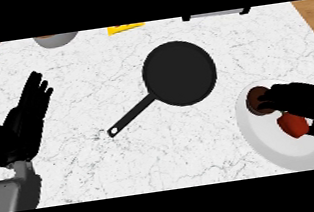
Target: Pick the bell pepper from the plate and place it in the pan
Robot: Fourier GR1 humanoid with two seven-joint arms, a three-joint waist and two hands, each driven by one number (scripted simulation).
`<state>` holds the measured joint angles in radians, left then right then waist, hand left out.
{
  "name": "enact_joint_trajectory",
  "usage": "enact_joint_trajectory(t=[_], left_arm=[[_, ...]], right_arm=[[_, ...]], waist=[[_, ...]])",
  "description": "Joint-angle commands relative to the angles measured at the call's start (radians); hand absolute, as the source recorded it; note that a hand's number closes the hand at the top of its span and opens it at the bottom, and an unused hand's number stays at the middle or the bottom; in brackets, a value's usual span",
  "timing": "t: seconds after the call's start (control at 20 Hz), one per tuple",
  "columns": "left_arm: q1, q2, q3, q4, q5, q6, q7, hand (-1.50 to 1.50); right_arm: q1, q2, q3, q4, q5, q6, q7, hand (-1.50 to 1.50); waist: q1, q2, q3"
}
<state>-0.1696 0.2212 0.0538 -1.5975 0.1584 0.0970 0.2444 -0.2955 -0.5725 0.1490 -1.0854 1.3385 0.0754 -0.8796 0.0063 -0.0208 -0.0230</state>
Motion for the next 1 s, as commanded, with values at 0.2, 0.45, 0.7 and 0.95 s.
enact_joint_trajectory(t=[0.2, 0.45, 0.7, 0.95], left_arm=[[-0.019, -0.020, 0.007, 0.062, -0.004, -0.012, -0.043, 0.00], [0.000, -0.013, -0.006, 0.011, -0.001, -0.011, -0.012, 0.00], [-0.007, -0.004, -0.004, 0.011, -0.006, -0.011, -0.010, 0.00], [-0.025, -0.010, -0.024, 0.012, -0.008, -0.022, -0.005, 0.00]], right_arm=[[-0.027, 0.040, -0.046, 0.070, -0.064, -0.004, -0.069, 1.50], [-0.094, 0.286, -0.226, 0.057, -0.099, 0.142, 0.524, 1.50], [-0.177, 0.369, -0.330, 0.014, -0.078, 0.073, 0.826, 1.50], [-0.319, 0.424, -0.355, -0.037, 0.043, -0.008, 1.151, 1.50]], waist=[[-0.004, 0.024, 0.023], [0.017, 0.030, 0.016], [0.033, 0.018, 0.009], [0.076, 0.016, 0.002]])
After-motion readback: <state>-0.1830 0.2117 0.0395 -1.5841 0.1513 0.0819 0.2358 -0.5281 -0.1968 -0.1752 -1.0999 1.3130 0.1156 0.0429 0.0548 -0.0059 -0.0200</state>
